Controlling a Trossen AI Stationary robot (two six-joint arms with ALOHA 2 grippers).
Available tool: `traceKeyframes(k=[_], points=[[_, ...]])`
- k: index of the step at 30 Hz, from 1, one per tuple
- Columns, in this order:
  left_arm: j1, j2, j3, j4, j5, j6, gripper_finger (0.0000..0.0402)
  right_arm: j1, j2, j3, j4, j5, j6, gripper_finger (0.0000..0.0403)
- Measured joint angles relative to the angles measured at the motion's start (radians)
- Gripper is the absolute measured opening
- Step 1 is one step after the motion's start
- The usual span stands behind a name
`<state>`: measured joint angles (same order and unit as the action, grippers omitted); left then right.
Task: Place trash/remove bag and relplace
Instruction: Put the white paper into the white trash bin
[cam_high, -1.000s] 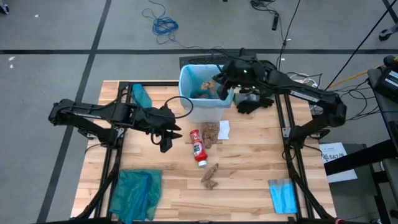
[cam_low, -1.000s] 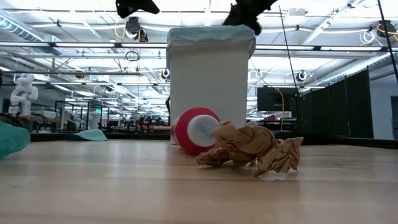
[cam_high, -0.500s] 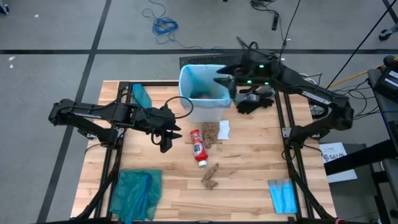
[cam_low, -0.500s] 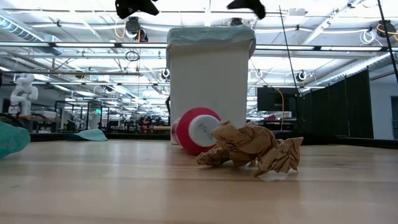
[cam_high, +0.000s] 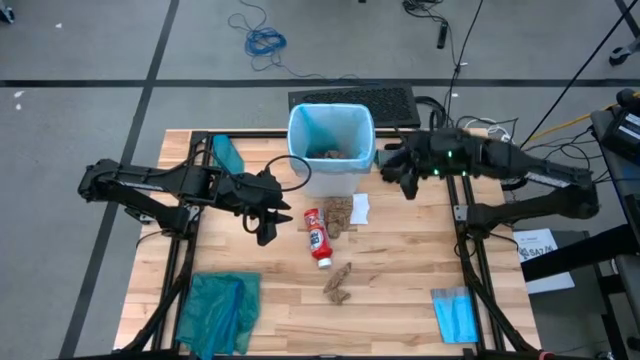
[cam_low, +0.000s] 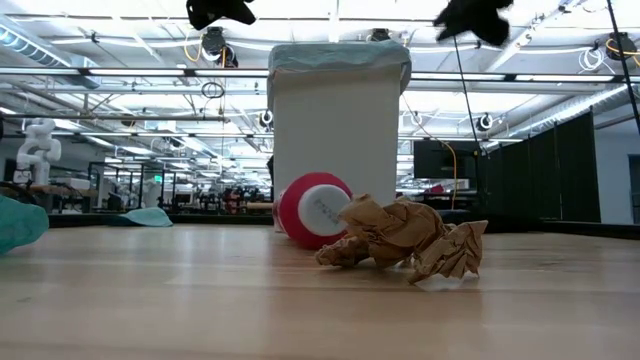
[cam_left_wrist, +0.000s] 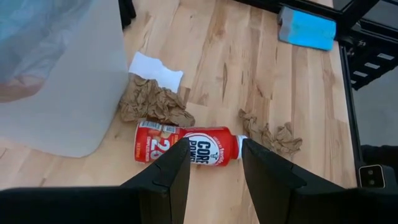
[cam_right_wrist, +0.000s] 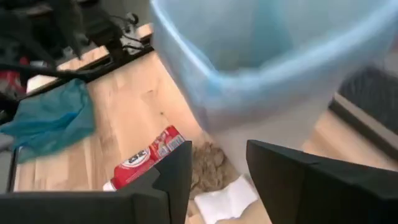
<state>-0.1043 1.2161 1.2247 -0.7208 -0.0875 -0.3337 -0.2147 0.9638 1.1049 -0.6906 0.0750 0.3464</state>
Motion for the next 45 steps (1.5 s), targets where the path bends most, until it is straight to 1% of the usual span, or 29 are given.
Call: traceKeyframes(k=[4,8,13,17,21,28,31,38,45], points=[[0.000,0.000,0.000,-0.002,0.000,0.000,0.0141,-0.010,-0.131,-0.288,0.226,0.001,0.144,0.0136],[0.000,0.000,0.000,-0.002,0.000,0.000,0.0141,-0.041,-0.199,-0.542,0.404,-0.002,0.278,0.0135],[0.000,0.000,0.000,-0.002,0.000,0.008,0.0141,-0.083,-0.193,-0.777,0.654,-0.031,0.401,0.0135],[0.012,0.000,0.000,-0.003,0.000,0.007,0.0141,-0.113,-0.159,-0.905,0.853,-0.054,0.475,0.0135],[0.026,0.000,0.000,-0.002,0.000,0.008,0.0141,-0.121,-0.124,-0.963,0.922,-0.055,0.505,0.0135],[0.033,0.000,0.000,0.004,0.000,0.011,0.0141,-0.120,-0.044,-0.962,0.988,-0.074,0.502,0.0135],[0.033,0.001,0.000,0.008,0.000,0.025,0.0141,-0.120,0.015,-0.962,1.002,-0.065,0.504,0.0135],[0.033,0.001,0.000,0.008,-0.019,0.025,0.0141,-0.120,0.160,-0.960,1.157,-0.054,0.505,0.0135],[0.033,0.001,0.000,0.006,-0.021,0.025,0.0141,-0.120,0.271,-0.922,1.168,-0.053,0.483,0.0135]])
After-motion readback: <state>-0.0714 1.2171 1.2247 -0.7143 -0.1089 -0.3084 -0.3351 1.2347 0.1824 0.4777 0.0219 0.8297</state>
